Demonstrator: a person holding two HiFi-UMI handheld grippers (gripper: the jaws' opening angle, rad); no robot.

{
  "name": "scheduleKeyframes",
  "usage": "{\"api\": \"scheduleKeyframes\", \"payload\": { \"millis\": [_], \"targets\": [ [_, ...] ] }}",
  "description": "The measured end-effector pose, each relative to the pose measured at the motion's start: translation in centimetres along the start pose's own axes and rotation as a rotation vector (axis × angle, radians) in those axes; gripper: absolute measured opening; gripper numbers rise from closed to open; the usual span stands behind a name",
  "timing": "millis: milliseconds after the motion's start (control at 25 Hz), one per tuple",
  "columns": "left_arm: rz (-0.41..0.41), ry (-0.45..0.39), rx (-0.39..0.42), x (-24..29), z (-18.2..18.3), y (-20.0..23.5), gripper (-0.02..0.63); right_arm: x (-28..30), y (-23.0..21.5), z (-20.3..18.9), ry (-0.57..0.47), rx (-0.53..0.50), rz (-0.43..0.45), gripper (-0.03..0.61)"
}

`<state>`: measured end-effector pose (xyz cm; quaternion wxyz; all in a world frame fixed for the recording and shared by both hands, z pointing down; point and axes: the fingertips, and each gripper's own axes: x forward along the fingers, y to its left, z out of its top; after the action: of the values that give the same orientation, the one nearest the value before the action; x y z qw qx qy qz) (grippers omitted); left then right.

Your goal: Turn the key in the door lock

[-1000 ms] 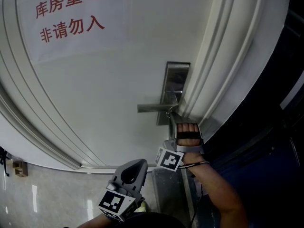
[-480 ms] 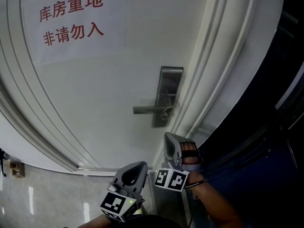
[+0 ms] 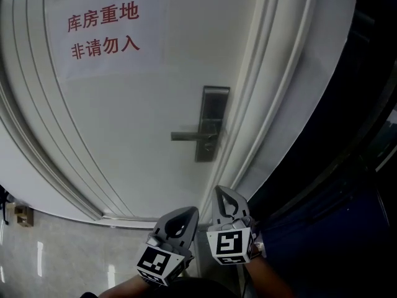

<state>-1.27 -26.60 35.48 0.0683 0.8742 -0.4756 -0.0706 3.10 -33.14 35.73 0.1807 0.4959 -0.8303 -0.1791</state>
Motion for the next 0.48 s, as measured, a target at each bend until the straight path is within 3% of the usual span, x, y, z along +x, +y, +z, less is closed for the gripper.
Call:
{"api": "scheduleKeyframes", "payload": {
  "millis": [160, 480],
  "targets": [
    [0.002, -0.008, -0.001, -0.1, 0.4, -1.4, 0.005, -1.7, -0.2, -1.0, -0.012, 0.204, 0.038, 0.012],
    [0.006, 0.009, -0.004, -1.1, -0.4, -3.8, 0.005, -4.6, 0.7, -2.9, 0.009, 0.378, 0.090, 0.012]
  ]
}}
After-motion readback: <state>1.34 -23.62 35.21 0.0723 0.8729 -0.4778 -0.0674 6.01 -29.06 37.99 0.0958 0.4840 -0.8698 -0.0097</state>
